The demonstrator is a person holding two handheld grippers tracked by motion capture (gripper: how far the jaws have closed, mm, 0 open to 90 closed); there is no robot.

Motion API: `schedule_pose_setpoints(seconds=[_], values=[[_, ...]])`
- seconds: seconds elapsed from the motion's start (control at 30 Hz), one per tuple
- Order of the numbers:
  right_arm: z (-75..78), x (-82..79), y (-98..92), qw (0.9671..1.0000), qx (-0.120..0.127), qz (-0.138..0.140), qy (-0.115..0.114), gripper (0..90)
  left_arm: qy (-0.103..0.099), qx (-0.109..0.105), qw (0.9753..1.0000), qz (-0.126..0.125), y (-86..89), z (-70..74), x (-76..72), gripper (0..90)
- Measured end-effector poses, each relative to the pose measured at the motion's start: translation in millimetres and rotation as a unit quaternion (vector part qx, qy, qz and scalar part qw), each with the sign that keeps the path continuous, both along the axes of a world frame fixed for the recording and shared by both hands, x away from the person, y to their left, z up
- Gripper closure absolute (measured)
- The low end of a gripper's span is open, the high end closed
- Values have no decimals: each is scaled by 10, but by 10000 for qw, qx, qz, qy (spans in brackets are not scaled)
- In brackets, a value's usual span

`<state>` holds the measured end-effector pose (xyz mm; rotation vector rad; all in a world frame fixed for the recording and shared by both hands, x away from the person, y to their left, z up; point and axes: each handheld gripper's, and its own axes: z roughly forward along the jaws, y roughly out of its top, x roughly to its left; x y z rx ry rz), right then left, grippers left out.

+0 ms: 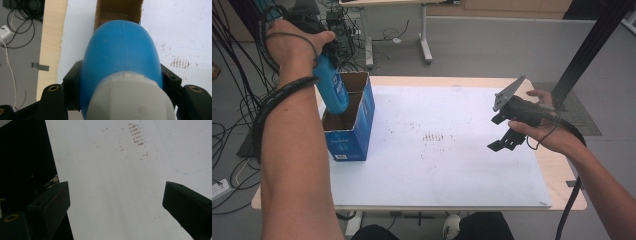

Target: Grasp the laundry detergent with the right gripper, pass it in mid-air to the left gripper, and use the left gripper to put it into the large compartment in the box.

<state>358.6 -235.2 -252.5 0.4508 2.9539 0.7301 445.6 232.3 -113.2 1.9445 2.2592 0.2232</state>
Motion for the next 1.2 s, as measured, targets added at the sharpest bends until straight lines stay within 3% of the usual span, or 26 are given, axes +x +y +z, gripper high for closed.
schedule_pose_setpoints(seconds=[0.4,0.9,1.2], values=[[-26,7,52,10000,-14,23,-12,76,75,-27,9999,-82,27,-408,-9,370],[-72,17,75,10000,-46,61,52,76,255,-25,9994,-246,-14,-1064,12,369],[-112,37,64,9999,-69,40,80,76,229,10,9993,-292,-30,-1273,13,369]])
